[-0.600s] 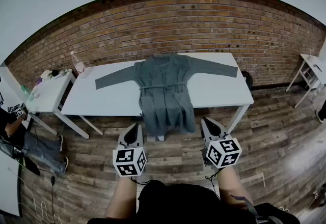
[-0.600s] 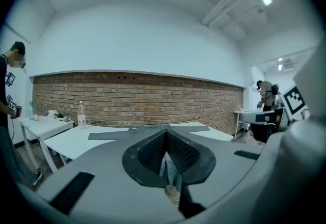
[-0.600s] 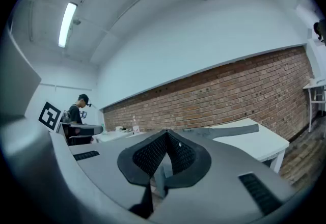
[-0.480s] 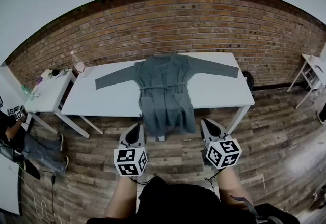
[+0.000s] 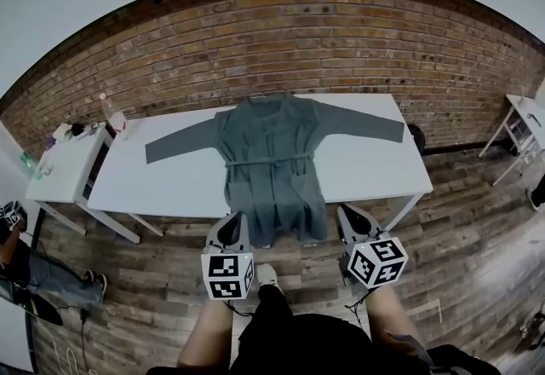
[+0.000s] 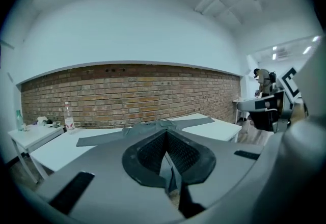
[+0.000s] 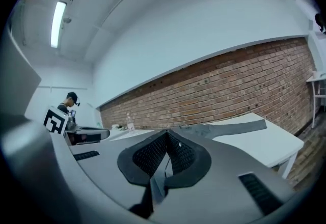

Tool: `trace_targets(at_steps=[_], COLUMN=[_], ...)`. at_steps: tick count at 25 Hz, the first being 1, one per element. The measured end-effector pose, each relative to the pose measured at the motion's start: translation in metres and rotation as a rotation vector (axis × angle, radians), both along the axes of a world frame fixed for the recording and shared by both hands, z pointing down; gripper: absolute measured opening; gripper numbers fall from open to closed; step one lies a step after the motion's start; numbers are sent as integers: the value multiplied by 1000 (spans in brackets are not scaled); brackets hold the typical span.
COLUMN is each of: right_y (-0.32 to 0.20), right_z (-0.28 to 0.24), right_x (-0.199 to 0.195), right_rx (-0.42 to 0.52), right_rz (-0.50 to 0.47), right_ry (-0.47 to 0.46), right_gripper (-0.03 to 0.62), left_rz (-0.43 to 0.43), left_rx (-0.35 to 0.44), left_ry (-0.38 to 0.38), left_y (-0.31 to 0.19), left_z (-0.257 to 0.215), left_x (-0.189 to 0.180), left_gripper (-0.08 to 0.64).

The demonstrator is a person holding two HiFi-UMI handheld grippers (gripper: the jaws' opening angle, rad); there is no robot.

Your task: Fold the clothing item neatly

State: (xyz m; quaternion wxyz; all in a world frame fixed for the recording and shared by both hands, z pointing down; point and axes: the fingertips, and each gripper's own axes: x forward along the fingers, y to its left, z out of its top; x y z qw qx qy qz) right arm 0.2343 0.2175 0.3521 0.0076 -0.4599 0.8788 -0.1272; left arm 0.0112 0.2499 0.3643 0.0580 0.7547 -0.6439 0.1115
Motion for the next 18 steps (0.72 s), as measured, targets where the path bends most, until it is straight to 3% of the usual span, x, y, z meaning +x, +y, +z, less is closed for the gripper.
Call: trace_targets(at_steps=[11,18], right_y=[-131,-221], right_z=[15,11], right_x=[-68,-117], right_rx=[-32,-78], right_rz=[8,37], right_ry=[105,95], right_gripper=[2,2], left_rz=[42,94], left_rx=[-28,-20], left_ry=[93,141], left_y=[-151,-242], left_z=[19,1], left_x=[-57,-96], left_gripper=[-2,-2])
